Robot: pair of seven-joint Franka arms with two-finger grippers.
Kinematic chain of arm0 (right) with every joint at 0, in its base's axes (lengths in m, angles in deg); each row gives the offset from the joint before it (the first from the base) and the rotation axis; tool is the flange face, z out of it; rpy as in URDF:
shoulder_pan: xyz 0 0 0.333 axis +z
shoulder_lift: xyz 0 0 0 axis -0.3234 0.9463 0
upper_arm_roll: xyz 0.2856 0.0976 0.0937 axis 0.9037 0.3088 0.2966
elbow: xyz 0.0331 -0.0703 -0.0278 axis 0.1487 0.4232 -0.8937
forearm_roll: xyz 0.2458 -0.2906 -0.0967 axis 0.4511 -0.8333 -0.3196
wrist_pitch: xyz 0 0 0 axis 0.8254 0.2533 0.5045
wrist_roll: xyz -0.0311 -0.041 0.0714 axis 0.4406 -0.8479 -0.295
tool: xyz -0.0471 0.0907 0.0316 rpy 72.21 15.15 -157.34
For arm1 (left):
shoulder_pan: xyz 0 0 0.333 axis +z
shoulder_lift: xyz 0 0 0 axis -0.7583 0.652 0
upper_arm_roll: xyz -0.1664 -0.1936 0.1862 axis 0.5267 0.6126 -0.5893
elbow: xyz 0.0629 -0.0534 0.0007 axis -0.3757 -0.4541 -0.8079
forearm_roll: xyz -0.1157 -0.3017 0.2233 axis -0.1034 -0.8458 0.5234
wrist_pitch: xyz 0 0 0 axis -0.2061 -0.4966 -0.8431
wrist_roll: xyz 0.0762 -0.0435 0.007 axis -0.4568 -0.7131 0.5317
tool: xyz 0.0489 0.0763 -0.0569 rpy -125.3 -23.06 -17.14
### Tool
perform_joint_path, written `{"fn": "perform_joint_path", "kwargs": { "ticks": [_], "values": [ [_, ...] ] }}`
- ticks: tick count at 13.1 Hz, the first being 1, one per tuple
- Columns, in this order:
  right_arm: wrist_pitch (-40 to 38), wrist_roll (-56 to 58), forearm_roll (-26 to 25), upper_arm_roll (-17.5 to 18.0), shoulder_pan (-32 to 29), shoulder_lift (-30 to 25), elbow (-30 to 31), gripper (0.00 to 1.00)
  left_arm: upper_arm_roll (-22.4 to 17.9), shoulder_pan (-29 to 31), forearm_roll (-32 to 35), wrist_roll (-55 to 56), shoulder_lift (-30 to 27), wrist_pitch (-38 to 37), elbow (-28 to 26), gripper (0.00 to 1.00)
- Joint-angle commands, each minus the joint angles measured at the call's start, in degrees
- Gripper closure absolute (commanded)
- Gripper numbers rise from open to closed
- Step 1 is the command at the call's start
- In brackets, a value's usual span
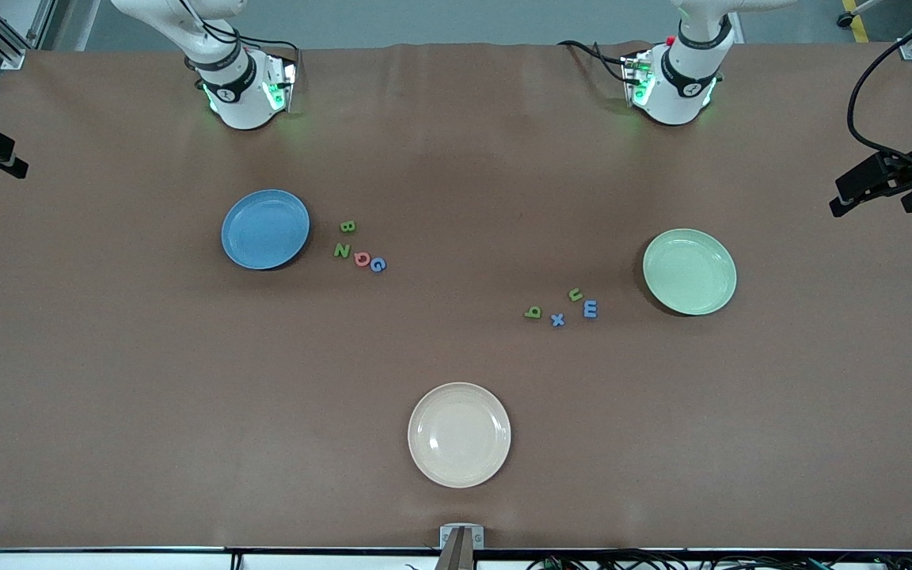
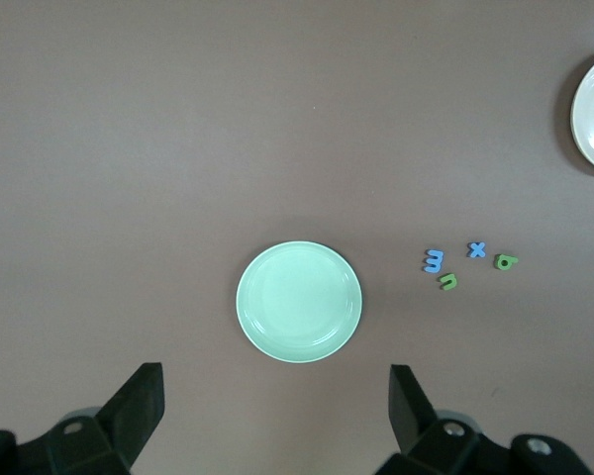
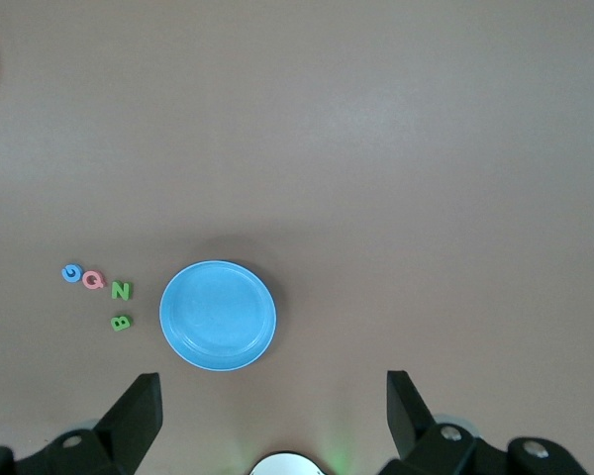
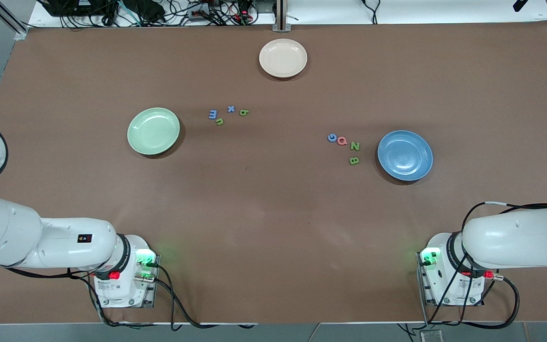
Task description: Sort uppercase to blue plate, lowercase to green plate
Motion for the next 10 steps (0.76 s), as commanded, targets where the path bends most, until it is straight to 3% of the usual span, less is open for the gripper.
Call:
{"fn": "perform_joint_path", "kwargs": {
  "ticks": [1, 6, 10],
  "values": [
    [0.09, -0.4, 0.43, 0.31, -0.35, -0.64, 0.27, 0.0, 0.06, 0.08, 0.21, -0.78, -0.15, -0.6, 0.33, 0.0],
    [0.44, -0.49, 0.51, 0.4, -0.43, -0.12, 0.27, 0.0, 0.06, 0.08, -1.8, 0.0, -0.15, -0.86, -0.37, 0.0],
    [4.47, -0.23, 0.51, 0.48, -0.08, 4.98, 0.1, 0.0, 1.02, -1.94, -3.12, 0.71, 3.18, -2.62, -0.81, 0.0]
  ]
}}
